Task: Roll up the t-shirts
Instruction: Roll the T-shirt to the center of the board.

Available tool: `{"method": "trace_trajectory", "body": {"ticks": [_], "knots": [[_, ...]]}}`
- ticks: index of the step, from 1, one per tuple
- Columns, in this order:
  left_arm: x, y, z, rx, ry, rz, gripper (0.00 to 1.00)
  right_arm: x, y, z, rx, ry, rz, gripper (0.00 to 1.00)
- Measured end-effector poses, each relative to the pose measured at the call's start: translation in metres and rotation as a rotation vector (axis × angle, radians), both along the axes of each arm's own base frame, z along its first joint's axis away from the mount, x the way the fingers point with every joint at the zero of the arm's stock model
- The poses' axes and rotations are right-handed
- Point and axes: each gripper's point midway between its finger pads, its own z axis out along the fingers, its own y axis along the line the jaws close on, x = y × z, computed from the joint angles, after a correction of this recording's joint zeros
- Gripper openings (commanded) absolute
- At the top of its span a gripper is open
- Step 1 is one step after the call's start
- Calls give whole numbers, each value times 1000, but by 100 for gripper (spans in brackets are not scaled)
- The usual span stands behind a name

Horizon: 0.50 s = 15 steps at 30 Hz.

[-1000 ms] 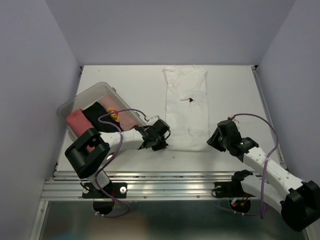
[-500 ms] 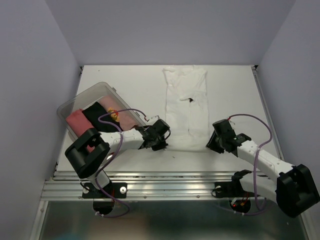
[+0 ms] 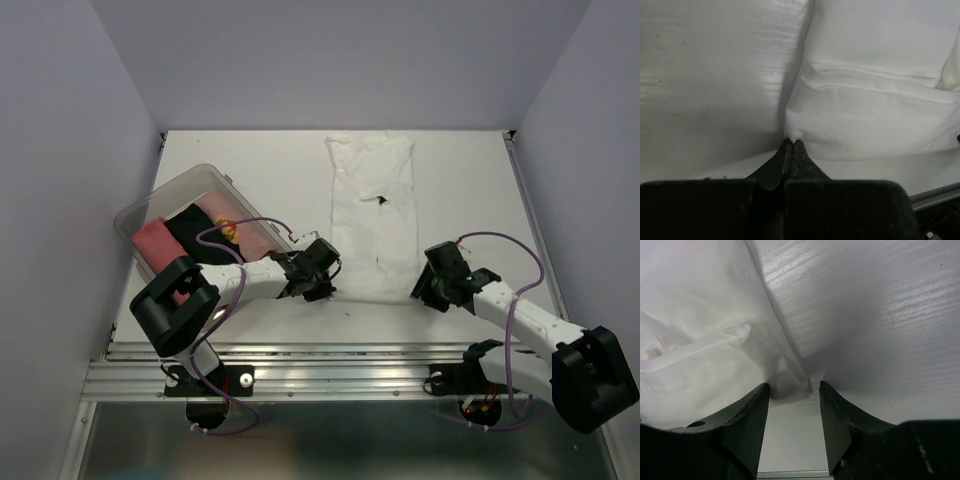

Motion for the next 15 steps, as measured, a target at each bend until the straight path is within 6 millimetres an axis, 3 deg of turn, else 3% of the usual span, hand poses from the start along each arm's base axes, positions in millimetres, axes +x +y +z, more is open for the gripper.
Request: {"method": "trace_trajectory", "body": {"ticks": [8,15], "knots": [[0,0,0,3,2,0,0,-1,5,7,32,-15,12,44],[0,0,0,4,3,0,0,-10,5,-3,44,14,18,42]]}}
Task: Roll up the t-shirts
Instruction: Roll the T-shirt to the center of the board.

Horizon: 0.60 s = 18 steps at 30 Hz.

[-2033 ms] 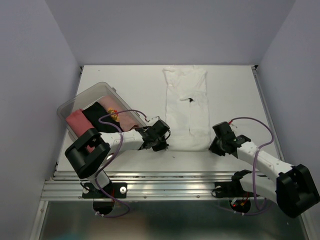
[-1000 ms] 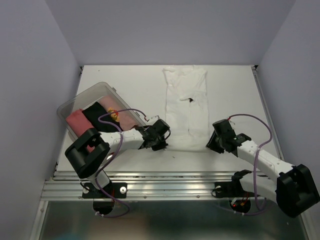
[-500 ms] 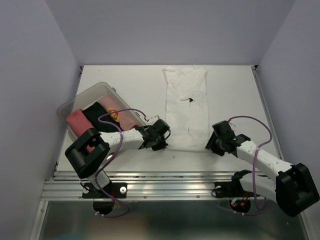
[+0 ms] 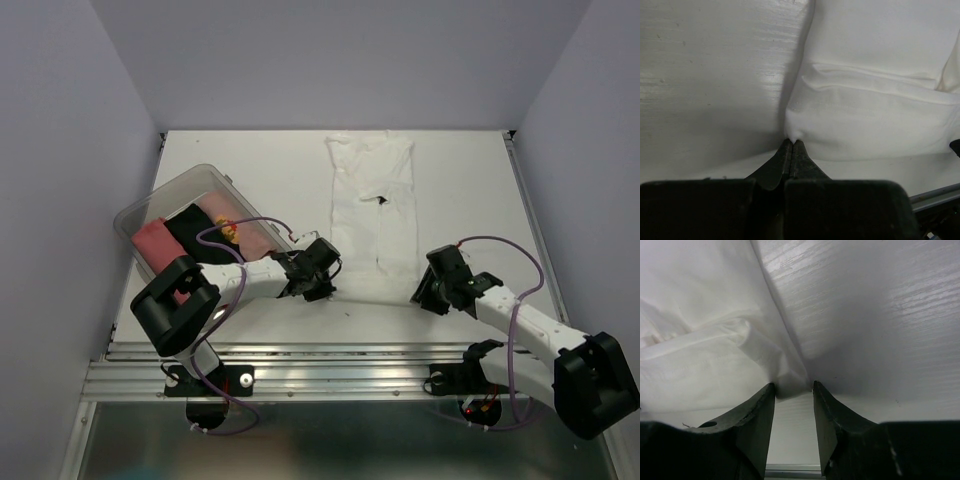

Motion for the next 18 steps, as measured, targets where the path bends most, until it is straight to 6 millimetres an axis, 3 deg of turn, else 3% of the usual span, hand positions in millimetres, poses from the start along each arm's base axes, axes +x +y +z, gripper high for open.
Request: {"method": "trace_trajectory", "body": {"ticks": [6,10,13,18], "knots": [[0,0,0,1,1,-1,0,2,2,-1,9,2,-13,31],[0,0,0,1,0,-2,0,4,2,-3,12,3,-25,11],[0,0,0,2,0,-3,0,5,3,-4,18,2,-33,1],[-1,0,0,5,0,-17,0,4,3,-3,18,2,-35,1]]}}
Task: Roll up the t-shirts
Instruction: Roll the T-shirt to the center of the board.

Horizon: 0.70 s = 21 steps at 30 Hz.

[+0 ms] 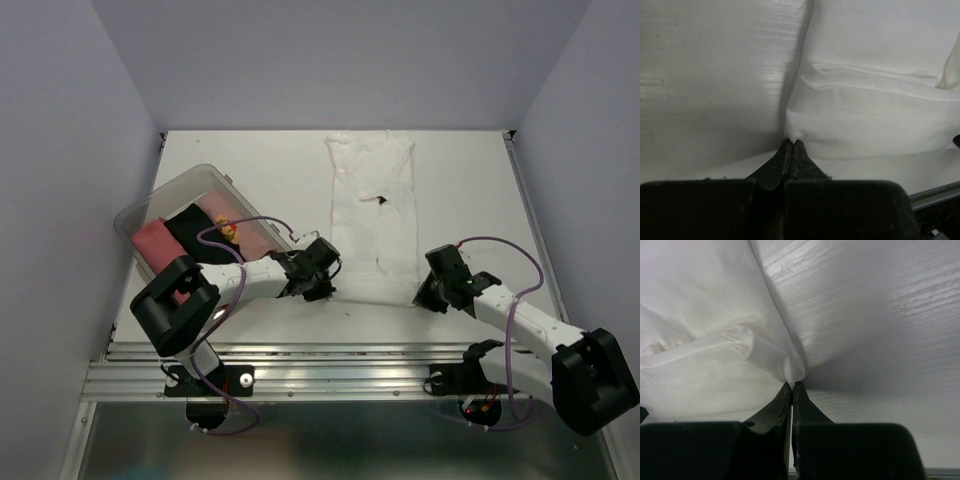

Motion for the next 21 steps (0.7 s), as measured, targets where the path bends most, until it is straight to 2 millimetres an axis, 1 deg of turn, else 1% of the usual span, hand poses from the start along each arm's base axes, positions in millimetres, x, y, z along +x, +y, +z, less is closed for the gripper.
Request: {"method": "trace_trajectory", "body": {"ticks": [8,14,21], "knots": [[-12,7,3,24,33,-50,0,-8,0,7,12,8,13,1],[-20,8,14,0,47,-70,0,-19,-1,10,21,31,23,1],[-31,10,18,-15,80,-89,0,-27,2,19,42,55,40,1]]}}
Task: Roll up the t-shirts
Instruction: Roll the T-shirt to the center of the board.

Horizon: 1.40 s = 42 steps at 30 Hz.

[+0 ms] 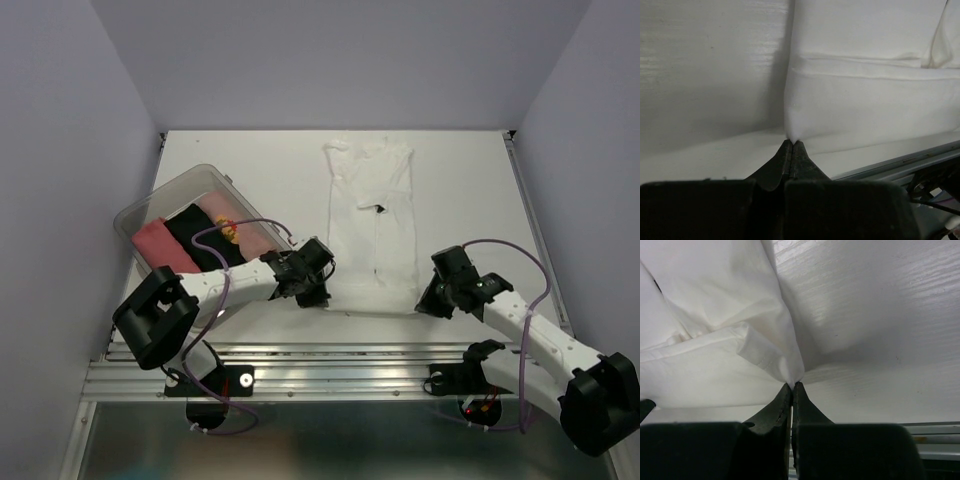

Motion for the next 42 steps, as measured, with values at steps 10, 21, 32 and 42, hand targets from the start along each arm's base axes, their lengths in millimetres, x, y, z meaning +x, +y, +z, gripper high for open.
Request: {"method": "trace_trajectory", "body": {"ticks": [10,21,32,42], "knots": [[-8,5,3,19,37,-1,0,3,4,20,13,1,5,1],[-6,2,8,36,52,-3,0,-1,-1,13,-25,42,19,43],[-6,2,5,43,57,-5,0,28,9,39,-33,-44,80,1],[-6,2,5,43,57,-5,0,32,12,13,-55,18,95,1]]}}
